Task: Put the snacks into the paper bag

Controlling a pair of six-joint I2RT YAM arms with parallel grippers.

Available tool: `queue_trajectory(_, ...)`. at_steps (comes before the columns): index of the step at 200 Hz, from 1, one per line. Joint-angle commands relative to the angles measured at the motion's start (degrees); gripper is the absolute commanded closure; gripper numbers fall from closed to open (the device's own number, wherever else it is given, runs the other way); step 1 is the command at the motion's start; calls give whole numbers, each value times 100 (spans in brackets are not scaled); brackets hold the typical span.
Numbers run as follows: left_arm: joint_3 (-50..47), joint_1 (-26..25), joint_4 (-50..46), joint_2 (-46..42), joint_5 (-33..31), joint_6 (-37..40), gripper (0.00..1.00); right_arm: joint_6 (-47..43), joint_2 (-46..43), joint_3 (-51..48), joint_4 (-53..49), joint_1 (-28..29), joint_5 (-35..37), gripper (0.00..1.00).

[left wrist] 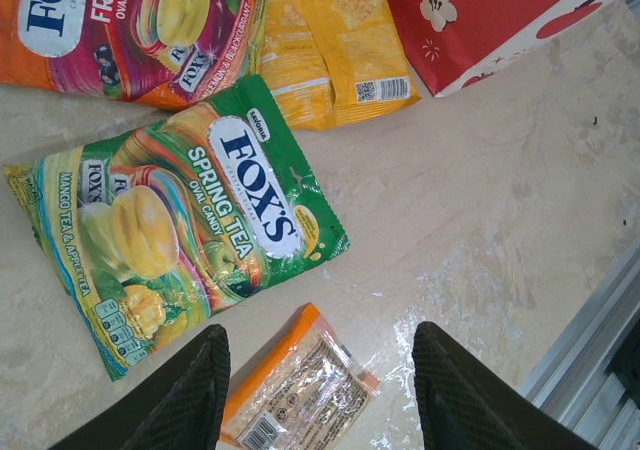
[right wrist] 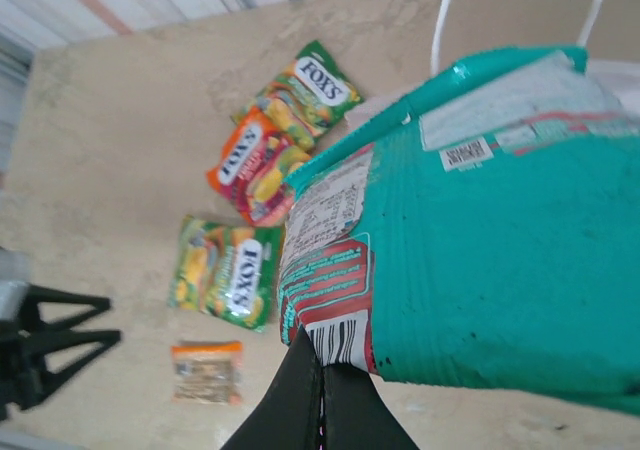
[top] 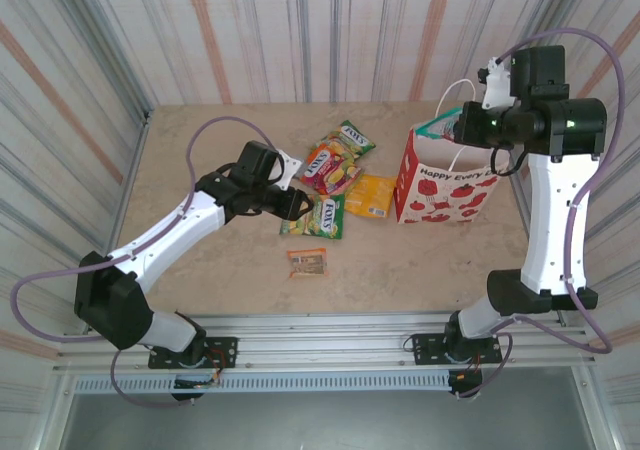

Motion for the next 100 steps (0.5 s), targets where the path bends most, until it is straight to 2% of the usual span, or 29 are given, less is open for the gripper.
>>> queue_trajectory(1,182,56,-166,-134,-53,150,47,-1247,-116,14,-65,-38,51,100)
queue_trajectory(53,321,64,-60,111,140,-15,47,-2370,91,-174,-123,-83,580,100)
queue_trajectory(100,459,61,-159,209,28,101,47,-3595,343,-87,-218,-82,557,100)
